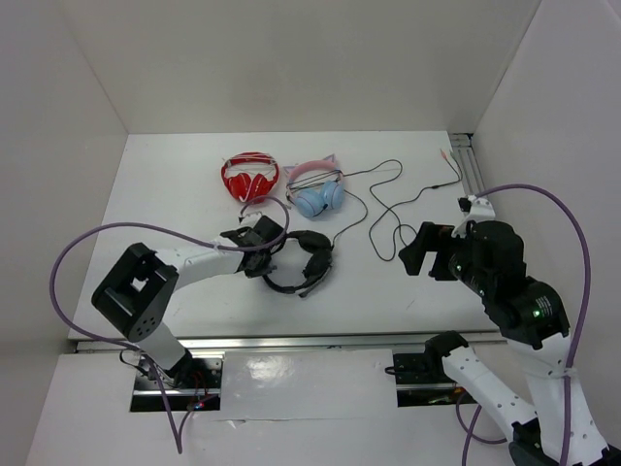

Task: Wrap the headphones

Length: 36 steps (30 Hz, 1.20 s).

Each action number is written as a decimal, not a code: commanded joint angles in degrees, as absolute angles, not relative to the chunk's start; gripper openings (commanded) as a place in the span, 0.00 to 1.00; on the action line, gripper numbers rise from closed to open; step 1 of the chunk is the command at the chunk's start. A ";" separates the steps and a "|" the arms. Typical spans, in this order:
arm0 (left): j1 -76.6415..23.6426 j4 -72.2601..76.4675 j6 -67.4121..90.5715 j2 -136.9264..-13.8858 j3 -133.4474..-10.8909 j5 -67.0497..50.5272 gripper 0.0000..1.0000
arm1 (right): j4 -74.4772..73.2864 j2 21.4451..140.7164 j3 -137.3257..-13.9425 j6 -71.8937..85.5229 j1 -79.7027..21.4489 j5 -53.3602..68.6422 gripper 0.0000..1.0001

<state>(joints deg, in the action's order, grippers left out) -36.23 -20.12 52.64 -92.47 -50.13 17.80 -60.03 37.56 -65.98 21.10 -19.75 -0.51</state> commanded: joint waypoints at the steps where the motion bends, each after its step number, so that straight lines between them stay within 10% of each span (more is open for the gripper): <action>1: -38.49 -29.78 56.68 -96.51 -49.83 20.82 0.00 | -56.95 36.83 -66.36 20.13 -20.13 0.70 1.00; 16: -46.76 -75.48 57.05 -70.32 -81.98 40.77 0.00 | 0.23 20.21 -29.20 29.71 -20.13 23.98 1.00; 25: -39.22 -78.31 38.51 -63.81 -103.33 35.17 0.00 | 19.24 37.95 -30.49 18.90 -21.08 37.70 0.98; 36: -31.46 -78.31 31.38 -65.39 -112.76 21.10 0.00 | 20.04 61.25 -41.39 4.07 -40.77 17.55 0.95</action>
